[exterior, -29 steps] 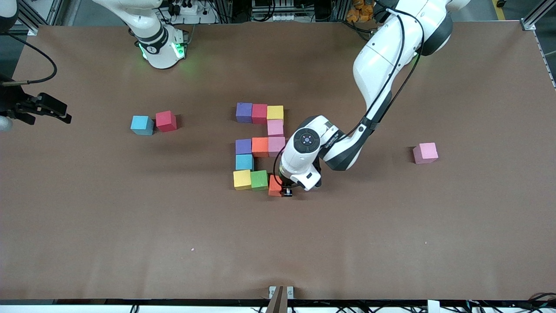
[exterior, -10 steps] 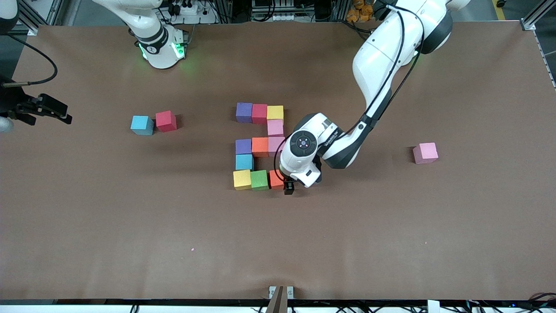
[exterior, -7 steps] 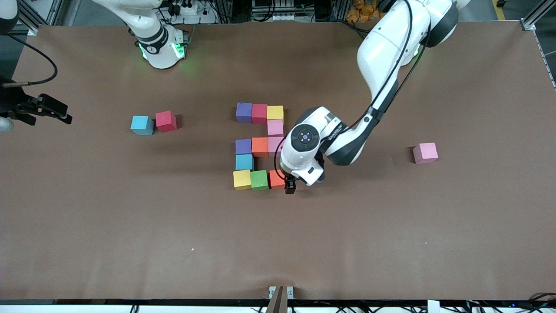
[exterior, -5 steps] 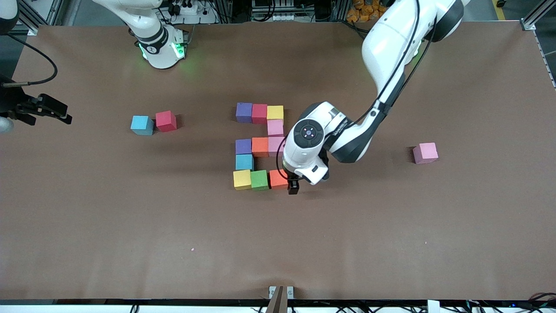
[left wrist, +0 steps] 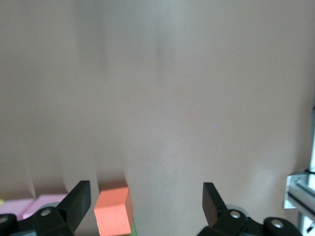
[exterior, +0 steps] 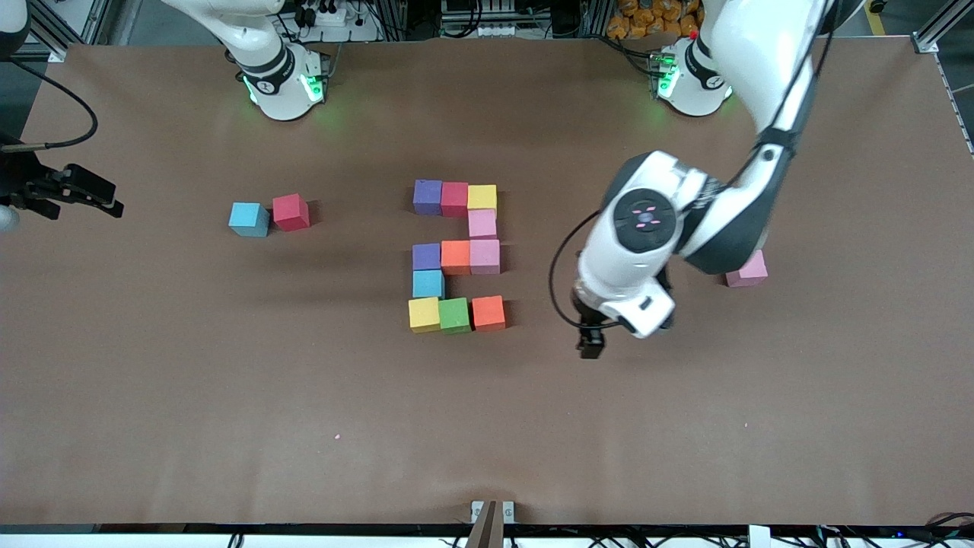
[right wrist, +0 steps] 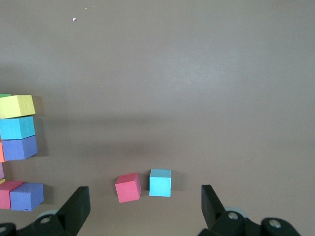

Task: Form number 2 with 11 blocks
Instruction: 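Release the orange cube and lift the left gripper away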

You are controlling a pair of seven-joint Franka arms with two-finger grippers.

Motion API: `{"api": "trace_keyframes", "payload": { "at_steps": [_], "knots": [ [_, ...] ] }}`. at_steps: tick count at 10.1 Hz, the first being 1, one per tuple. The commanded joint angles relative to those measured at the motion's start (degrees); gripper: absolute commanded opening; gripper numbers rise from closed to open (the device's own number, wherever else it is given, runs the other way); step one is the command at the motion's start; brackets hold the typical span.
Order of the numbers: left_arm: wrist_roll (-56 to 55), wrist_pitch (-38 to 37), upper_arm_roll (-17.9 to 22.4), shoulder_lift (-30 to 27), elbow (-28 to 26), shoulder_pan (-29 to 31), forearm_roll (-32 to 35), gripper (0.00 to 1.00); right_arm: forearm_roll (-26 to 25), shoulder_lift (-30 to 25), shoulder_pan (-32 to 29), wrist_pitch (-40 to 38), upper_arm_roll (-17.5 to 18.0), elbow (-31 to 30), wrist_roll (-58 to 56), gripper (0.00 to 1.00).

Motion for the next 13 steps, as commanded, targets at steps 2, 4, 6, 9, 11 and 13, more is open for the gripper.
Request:
{"api": "trace_keyframes", "payload": {
  "at_steps": [2,4,6,9,11,13],
  "knots": [
    [14.12,-7.03,-0.47,-5.35,-2.3,6.8,-0.05,1.0,1.2,1.73,-0.09,-0.11,0.4,1.14,0.9,1.0],
    [26.33,-12.57,-1.09,-8.17,-2.74,12.16,-1.01,1.0,1.21,1.03,-0.26,-0.9,0.4,1.4,0.55,1.0],
    [35.66,-13.39,-1.09,-14.11,-8.76,16.64,-4.16,1.0,1.21,0.76,-0.35,-2.04,0.4,3.75,0.9,1.0],
    [47.9,-13.04,-0.39,-25.11,-21.51,18.07,-7.43,1.0,0.68,1.38,-1.05,-2.31,0.32,6.76,0.46,1.0],
    [55.44,-11.2,-0.21,-32.58,-30.39,18.16,-8.39,1.0,1.29,1.46,-2.37,-2.31,0.31,6.76,0.37,1.0],
    [63.18,-11.19,0.22,-34.45,-31.4,18.16,-8.05,1.0,1.38,1.38,-2.46,-4.23,0.31,6.85,0.98,1.0]
  ]
}}
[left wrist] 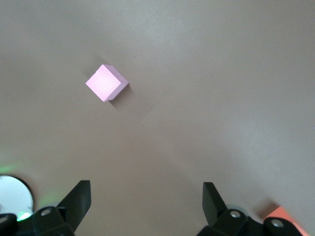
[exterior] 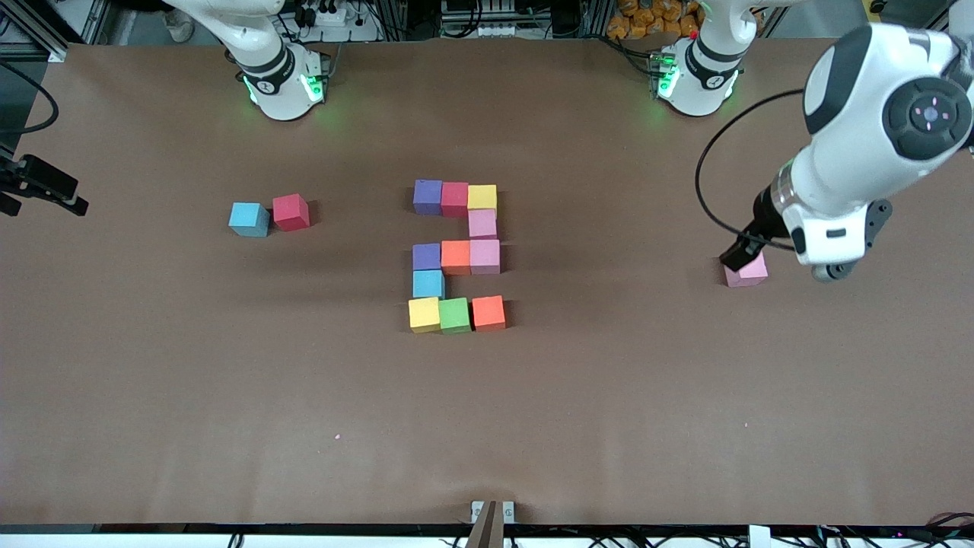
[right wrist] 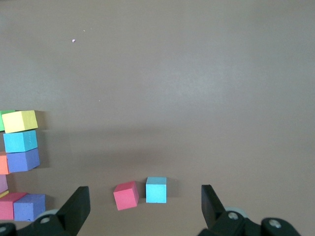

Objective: Form number 2 with 11 blocks

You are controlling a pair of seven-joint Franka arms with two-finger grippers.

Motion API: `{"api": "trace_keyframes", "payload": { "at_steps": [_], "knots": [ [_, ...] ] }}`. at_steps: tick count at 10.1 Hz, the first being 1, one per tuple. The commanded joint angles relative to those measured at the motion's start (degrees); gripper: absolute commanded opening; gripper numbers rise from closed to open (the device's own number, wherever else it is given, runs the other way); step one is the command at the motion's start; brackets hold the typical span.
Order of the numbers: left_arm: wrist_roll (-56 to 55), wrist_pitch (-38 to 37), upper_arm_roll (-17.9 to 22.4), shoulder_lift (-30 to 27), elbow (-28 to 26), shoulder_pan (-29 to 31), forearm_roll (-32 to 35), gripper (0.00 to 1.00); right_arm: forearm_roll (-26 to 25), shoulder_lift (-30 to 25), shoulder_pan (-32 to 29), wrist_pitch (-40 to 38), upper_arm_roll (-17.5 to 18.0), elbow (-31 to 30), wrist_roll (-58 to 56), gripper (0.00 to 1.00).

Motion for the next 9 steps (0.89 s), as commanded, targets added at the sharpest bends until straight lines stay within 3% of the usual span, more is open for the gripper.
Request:
{"api": "trace_keyframes", "payload": {
  "at_steps": [1,4,9],
  "knots": [
    [9.65,1.72,1.13,-4.5,-3.39,0.58,-0.62,1.0,1.27,0.32,-0.9,-1.68,0.58,1.31,0.96,1.0],
    [22.92,1.28,2.72,-5.48,0.38,0.41,-0.35,1.0,1.36,0.32,-0.81,-1.94,0.66,2.71,0.87,1.0],
    [43.73,-6.96,4.73,-4.17,11.62,0.41,-0.79,1.0,1.36,0.58,-0.2,-1.33,0.75,2.8,0.96,1.0]
  ]
}}
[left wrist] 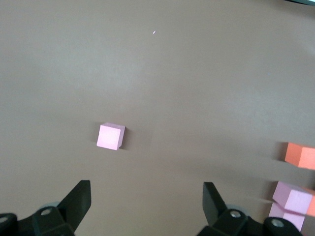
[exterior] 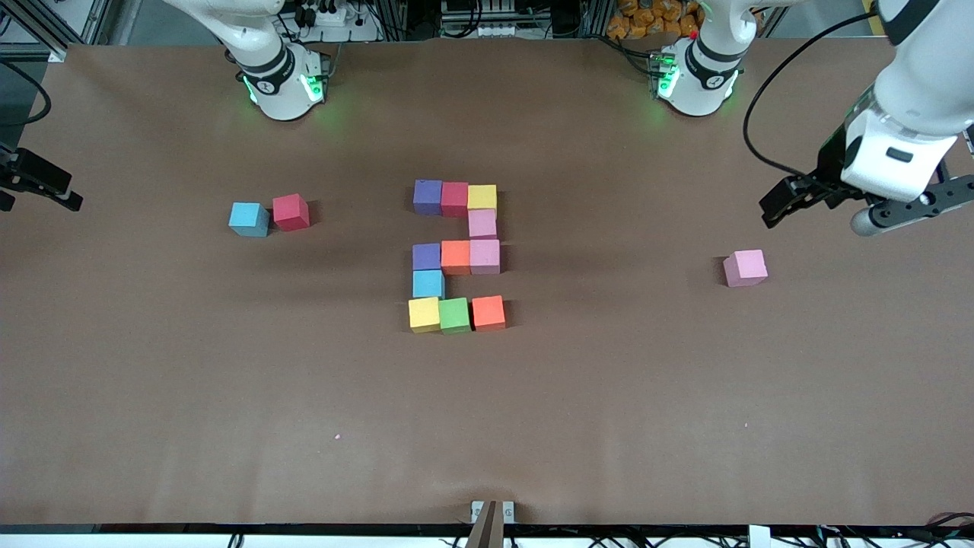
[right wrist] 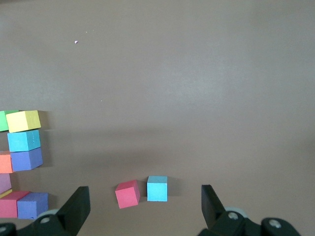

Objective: Form number 2 with 11 blocks

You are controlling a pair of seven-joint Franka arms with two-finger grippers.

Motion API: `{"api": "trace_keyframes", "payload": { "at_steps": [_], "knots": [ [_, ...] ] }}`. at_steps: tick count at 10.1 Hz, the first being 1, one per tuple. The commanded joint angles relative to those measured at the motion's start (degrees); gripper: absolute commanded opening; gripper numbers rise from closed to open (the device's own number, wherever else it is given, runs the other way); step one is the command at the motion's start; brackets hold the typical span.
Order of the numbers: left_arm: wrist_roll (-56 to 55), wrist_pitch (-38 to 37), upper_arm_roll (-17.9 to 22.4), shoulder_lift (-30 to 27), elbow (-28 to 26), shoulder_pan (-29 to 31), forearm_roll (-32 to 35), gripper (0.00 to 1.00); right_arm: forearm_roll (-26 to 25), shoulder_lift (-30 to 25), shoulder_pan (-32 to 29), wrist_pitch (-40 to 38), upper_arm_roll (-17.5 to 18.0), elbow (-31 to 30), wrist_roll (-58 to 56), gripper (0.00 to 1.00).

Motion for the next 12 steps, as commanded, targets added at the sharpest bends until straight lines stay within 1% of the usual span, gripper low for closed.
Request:
{"api": "trace_keyframes", "payload": {
  "at_steps": [1,2,5,7,8,12],
  "knots": [
    [9.91,-6.39,1.63,1.41,5.53,0.37,-1.31,1.0,1.13,0.57,-0.22,-0.61,0.66,1.23,0.86,1.0],
    [10.64,-8.16,1.55,1.93,6.68,0.72,-1.32,1.0,1.13,0.57,-0.22,-0.53,0.66,1.23,0.86,1.0],
    [14.85,-8.35,1.55,1.85,7.22,1.07,-1.32,1.0,2.1,0.57,-0.83,-0.52,0.66,1.31,0.33,1.0],
    [14.78,-8.26,1.55,1.85,7.3,1.07,-1.67,1.0,4.03,0.74,-0.75,-0.17,0.57,1.23,0.33,1.0],
    [14.86,-8.26,2.07,1.76,7.74,1.42,-2.98,1.0,4.03,1.01,-0.66,-0.17,0.57,1.23,0.33,1.0],
    [14.86,-7.39,2.16,1.85,7.83,1.43,-3.25,1.0,3.95,1.27,-1.01,0.44,0.57,1.23,0.15,1.0]
  ]
}}
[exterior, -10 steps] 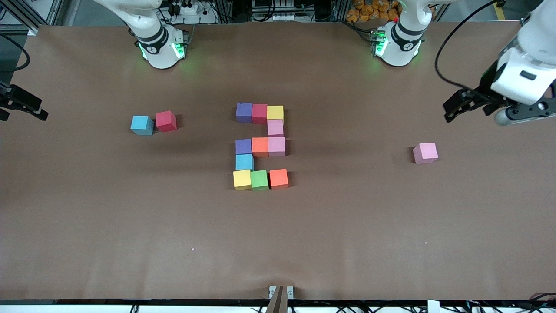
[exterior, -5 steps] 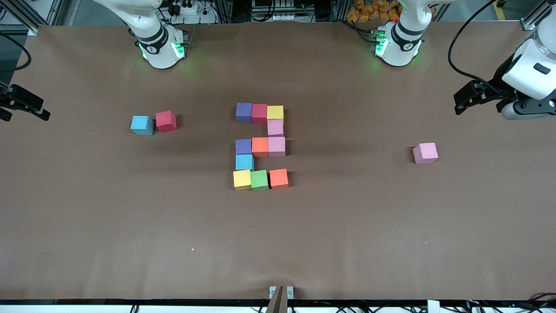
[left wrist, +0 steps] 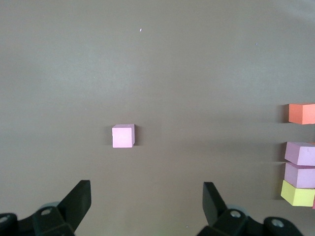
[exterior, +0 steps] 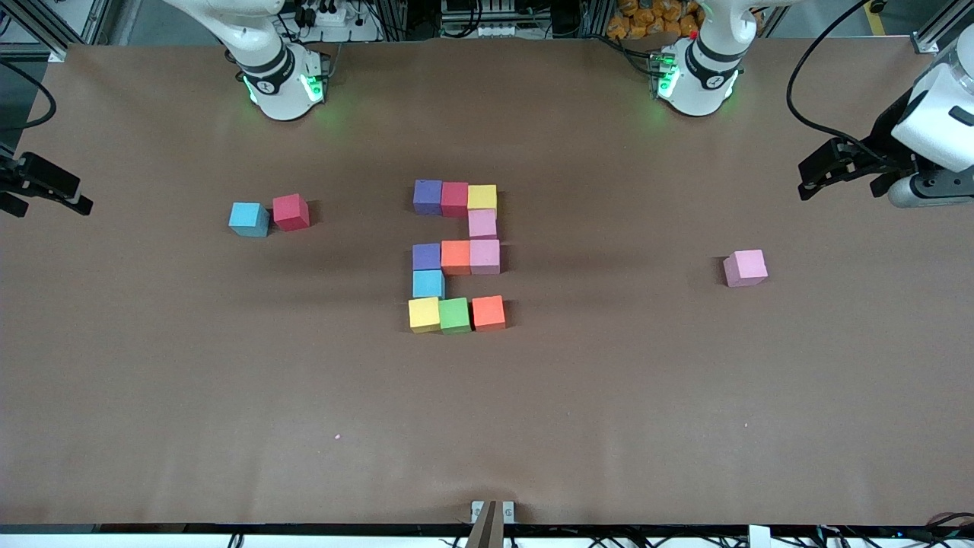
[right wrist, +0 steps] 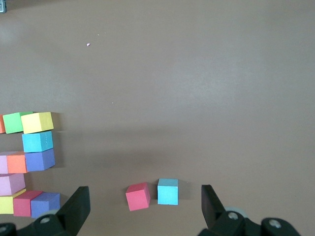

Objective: Form number 2 with 11 blocks

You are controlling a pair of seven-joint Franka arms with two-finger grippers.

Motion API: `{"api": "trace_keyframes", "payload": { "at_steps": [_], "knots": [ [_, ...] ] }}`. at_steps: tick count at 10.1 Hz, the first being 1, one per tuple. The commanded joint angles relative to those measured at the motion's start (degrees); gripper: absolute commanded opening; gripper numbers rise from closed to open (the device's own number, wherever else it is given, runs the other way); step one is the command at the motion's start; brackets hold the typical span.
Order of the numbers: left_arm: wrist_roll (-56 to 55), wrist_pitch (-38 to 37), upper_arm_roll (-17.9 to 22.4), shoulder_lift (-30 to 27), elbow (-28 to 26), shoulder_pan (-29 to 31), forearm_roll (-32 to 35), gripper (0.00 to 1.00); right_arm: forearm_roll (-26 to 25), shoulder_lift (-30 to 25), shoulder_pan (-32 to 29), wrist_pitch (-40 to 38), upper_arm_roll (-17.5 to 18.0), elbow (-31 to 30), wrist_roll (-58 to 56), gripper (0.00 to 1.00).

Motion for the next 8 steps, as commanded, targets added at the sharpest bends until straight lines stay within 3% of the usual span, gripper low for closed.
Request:
{"api": "trace_keyframes", "payload": {
  "at_steps": [1,8],
  "knots": [
    [1.41,0.3,0.12,0.57,1.51,0.43,-1.24,1.0,1.22,0.6,-0.99,-0.25,0.4,1.26,0.06,1.0],
    [0.88,0.57,0.03,0.66,1.42,0.17,-0.71,1.0,1.57,1.3,0.58,1.15,0.66,3.1,0.59,1.0]
  ]
}}
